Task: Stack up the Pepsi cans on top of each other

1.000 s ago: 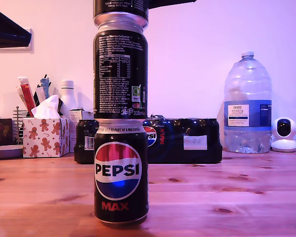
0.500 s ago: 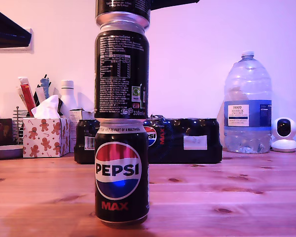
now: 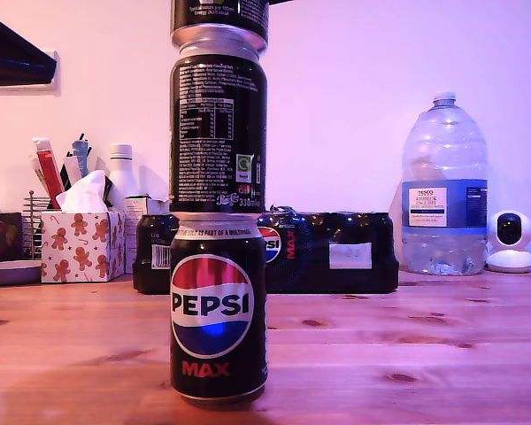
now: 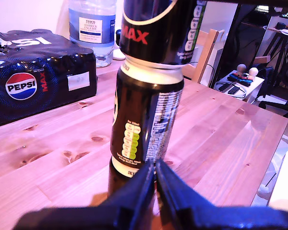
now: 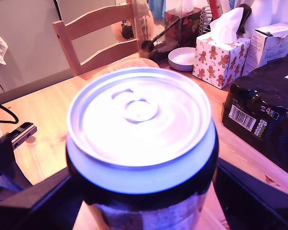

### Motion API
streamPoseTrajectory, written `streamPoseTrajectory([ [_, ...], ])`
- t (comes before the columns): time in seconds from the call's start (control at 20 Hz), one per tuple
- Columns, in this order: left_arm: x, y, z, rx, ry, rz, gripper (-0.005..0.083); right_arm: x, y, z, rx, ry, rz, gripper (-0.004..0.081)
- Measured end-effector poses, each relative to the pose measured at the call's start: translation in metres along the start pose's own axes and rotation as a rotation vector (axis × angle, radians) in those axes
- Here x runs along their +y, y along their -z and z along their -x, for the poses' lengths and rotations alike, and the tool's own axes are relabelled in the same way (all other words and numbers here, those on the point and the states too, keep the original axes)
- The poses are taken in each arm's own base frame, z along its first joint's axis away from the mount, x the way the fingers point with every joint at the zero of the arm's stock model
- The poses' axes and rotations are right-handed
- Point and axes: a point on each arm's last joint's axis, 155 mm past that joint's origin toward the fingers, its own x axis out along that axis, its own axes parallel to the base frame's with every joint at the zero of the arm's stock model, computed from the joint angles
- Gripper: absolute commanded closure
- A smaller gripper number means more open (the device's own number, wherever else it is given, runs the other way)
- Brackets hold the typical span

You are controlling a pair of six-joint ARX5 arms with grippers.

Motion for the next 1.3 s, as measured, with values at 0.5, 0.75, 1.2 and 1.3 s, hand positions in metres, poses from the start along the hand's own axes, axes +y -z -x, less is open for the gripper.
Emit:
streamPoseTrajectory([
  [0.5, 0.0, 0.0, 0.0, 0.0, 0.0, 0.0, 0.0795, 0.01, 0.0, 0.0, -0.001, -0.021, 0.057, 0.0057],
  [0.75, 0.0, 0.0, 0.0, 0.0, 0.001, 0.0, 0.0795, 0.01, -0.001, 0.0, -0.006, -0.021, 0.057, 0.0057],
  [1.2, 0.0, 0.0, 0.0, 0.0, 0.002, 0.0, 0.0795, 0.006, -0.024, 0.006, -0.052, 0.0, 0.058, 0.0057],
  [1.3, 0.0, 0.0, 0.0, 0.0, 0.002, 0.0, 0.0795, 0.006, -0.025, 0.006, -0.055, 0.004, 0.058, 0.0057],
])
